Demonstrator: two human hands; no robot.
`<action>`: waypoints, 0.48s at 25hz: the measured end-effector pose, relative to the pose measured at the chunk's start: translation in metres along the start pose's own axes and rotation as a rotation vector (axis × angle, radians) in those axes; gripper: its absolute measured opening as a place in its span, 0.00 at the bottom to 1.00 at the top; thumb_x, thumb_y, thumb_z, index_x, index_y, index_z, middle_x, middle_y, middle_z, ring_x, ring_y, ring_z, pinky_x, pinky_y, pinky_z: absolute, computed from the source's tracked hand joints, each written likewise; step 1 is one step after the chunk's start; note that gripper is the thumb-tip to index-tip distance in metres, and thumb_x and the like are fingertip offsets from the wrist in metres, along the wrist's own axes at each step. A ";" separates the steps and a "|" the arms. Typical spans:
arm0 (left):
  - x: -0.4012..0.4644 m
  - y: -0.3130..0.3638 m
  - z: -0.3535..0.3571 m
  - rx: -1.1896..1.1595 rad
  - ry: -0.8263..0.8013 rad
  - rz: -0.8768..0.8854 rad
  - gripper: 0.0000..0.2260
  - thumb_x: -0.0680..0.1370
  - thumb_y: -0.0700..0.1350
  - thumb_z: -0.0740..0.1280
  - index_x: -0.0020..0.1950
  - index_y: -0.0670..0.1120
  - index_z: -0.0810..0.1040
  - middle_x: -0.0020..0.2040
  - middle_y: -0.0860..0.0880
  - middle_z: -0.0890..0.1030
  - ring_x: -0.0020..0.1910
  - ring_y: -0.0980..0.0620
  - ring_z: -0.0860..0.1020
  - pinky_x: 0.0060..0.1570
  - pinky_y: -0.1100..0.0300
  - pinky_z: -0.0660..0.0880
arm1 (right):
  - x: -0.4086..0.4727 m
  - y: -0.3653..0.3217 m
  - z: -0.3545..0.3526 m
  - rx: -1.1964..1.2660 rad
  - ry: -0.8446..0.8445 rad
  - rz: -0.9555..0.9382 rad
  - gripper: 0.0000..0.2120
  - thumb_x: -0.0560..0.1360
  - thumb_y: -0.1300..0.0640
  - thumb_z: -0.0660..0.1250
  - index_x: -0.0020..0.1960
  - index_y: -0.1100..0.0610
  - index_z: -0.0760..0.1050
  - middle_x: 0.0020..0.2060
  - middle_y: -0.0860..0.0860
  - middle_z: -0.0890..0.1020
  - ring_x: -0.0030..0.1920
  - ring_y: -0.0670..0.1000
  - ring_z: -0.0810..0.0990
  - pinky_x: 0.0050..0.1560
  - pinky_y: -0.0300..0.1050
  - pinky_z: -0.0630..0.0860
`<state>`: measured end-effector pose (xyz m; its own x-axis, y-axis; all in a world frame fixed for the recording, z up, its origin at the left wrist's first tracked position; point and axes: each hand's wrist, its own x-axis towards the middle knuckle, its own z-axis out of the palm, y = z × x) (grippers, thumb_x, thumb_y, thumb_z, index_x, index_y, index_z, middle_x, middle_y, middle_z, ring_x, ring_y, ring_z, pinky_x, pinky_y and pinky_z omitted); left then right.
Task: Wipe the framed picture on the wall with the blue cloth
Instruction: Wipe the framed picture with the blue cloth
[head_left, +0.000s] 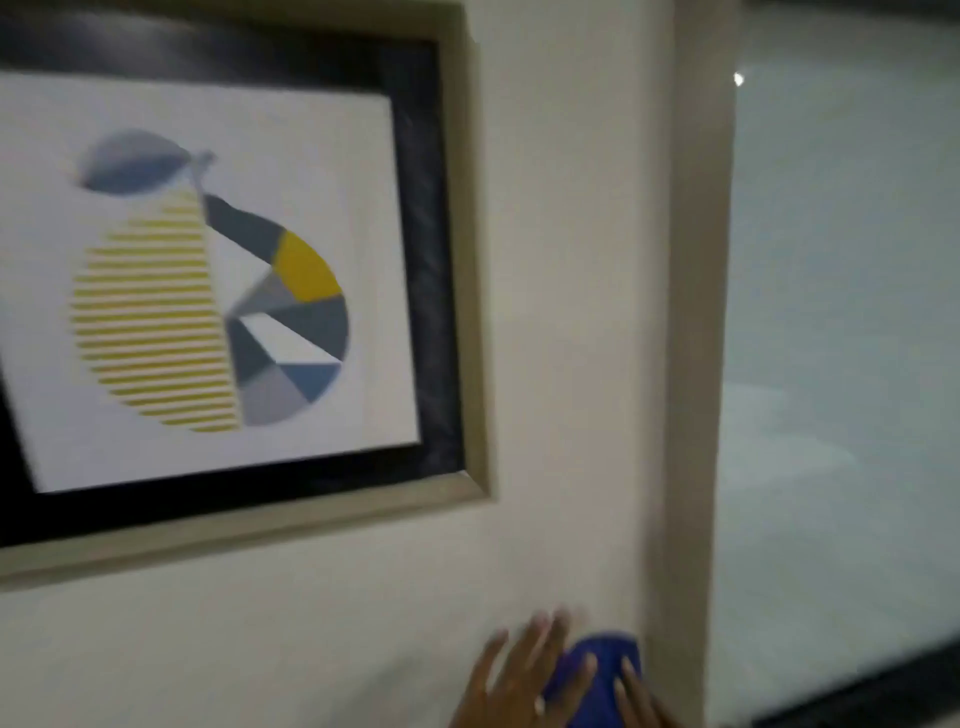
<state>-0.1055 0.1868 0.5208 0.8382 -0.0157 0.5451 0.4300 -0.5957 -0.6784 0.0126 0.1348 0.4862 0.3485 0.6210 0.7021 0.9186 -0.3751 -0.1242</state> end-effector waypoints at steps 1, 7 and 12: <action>0.012 -0.034 -0.031 -0.217 -0.060 -0.082 0.20 0.83 0.51 0.54 0.75 0.52 0.64 0.74 0.49 0.70 0.74 0.50 0.66 0.65 0.50 0.70 | 0.021 -0.016 -0.035 0.220 0.040 -0.006 0.18 0.78 0.64 0.61 0.66 0.72 0.69 0.64 0.70 0.73 0.67 0.60 0.73 0.72 0.50 0.64; 0.055 -0.256 -0.122 -0.069 0.192 -0.502 0.33 0.80 0.61 0.56 0.82 0.49 0.57 0.83 0.41 0.55 0.82 0.42 0.52 0.76 0.45 0.51 | 0.176 -0.111 -0.157 0.570 0.563 -0.098 0.28 0.82 0.42 0.47 0.71 0.58 0.70 0.71 0.58 0.70 0.67 0.57 0.71 0.63 0.47 0.68; 0.039 -0.320 -0.113 0.090 0.017 -0.484 0.34 0.80 0.64 0.56 0.81 0.49 0.59 0.83 0.41 0.55 0.81 0.40 0.56 0.77 0.42 0.53 | 0.201 -0.144 -0.128 0.329 0.299 0.000 0.39 0.77 0.32 0.41 0.75 0.57 0.64 0.76 0.53 0.58 0.71 0.58 0.66 0.59 0.55 0.73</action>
<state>-0.2479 0.2855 0.8150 0.5296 0.2321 0.8159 0.7968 -0.4661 -0.3846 -0.0734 0.2249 0.7349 0.3234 0.3765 0.8681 0.9460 -0.1062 -0.3064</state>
